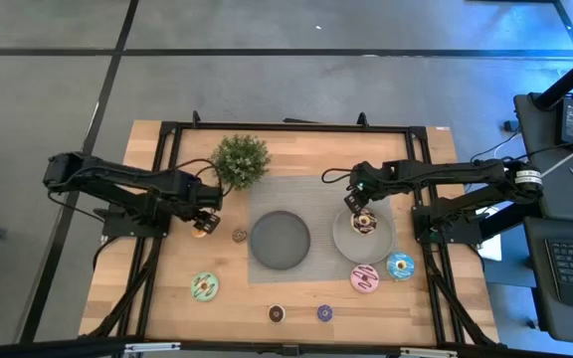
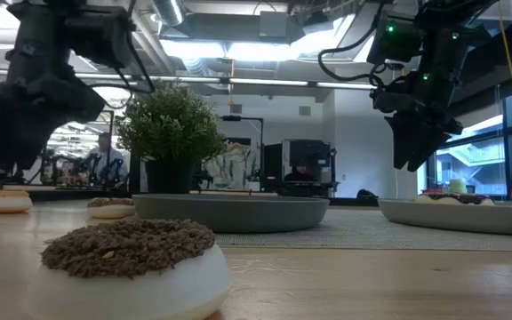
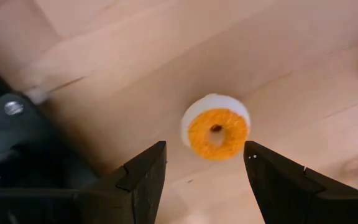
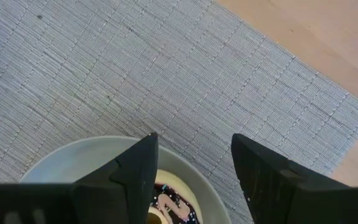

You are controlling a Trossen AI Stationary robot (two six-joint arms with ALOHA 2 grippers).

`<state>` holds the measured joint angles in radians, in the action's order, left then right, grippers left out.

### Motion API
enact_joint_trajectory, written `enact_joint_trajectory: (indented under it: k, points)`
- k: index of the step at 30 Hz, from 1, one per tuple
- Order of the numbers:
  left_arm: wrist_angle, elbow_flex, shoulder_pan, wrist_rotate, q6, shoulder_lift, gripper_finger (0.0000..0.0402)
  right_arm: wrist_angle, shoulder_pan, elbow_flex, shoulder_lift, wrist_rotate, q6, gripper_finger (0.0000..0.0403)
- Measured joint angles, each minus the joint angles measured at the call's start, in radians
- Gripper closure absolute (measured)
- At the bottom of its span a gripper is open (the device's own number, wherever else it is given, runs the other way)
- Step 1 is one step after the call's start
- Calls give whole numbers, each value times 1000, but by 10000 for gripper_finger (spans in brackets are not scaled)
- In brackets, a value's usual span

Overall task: Pick & Place donuts
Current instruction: Put the small yellow donut on the dark gray plate

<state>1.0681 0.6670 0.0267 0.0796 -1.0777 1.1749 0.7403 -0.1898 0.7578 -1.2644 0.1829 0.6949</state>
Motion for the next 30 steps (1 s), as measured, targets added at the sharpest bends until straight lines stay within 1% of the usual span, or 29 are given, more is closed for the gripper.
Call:
enact_joint_trajectory:
  k: [7, 17, 22, 30]
  points:
    - [0, 0, -1, 20, -1, 84, 192, 0, 0, 0, 0, -1, 0, 196]
    - [1, 0, 0, 30, 8, 171, 192, 0, 0, 0, 0, -3, 0, 196]
    - [-3, 0, 0, 63, 25, 216, 192, 0, 0, 0, 0, -3, -16, 196]
    - [-38, 0, 0, 57, 25, 263, 192, 0, 0, 0, 0, -2, -25, 196]
